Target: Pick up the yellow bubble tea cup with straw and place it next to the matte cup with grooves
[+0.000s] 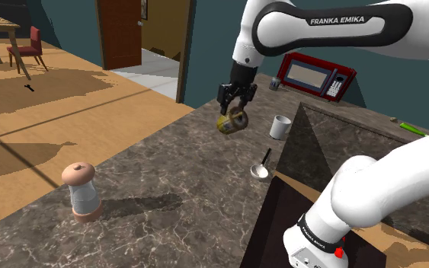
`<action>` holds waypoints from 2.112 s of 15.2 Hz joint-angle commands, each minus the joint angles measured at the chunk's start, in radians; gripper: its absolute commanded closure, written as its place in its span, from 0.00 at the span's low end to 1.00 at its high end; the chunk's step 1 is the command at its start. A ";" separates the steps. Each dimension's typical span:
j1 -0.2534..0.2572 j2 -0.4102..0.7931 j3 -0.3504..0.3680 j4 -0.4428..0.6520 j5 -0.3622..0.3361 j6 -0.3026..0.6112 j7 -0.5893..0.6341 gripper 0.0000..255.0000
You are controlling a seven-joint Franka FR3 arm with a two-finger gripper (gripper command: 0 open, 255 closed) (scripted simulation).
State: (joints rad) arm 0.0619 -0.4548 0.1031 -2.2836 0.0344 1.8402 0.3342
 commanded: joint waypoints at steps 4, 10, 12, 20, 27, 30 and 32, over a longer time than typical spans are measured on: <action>-0.048 -0.024 -0.093 -0.026 -0.040 0.002 -0.123 1.00; -0.108 -0.010 -0.204 -0.010 -0.090 0.003 -0.269 1.00; -0.126 0.004 -0.242 0.004 -0.105 0.005 -0.318 1.00; -0.191 0.102 -0.389 0.105 -0.141 0.012 -0.517 1.00; -0.238 0.244 -0.513 0.251 -0.123 0.013 -0.701 1.00; -0.261 0.327 -0.566 0.336 -0.095 0.008 -0.790 1.00; -0.262 0.329 -0.567 0.311 -0.094 0.034 -0.791 1.00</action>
State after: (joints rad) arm -0.1973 -0.1299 -0.4590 -1.9685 -0.0610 1.8661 -0.4480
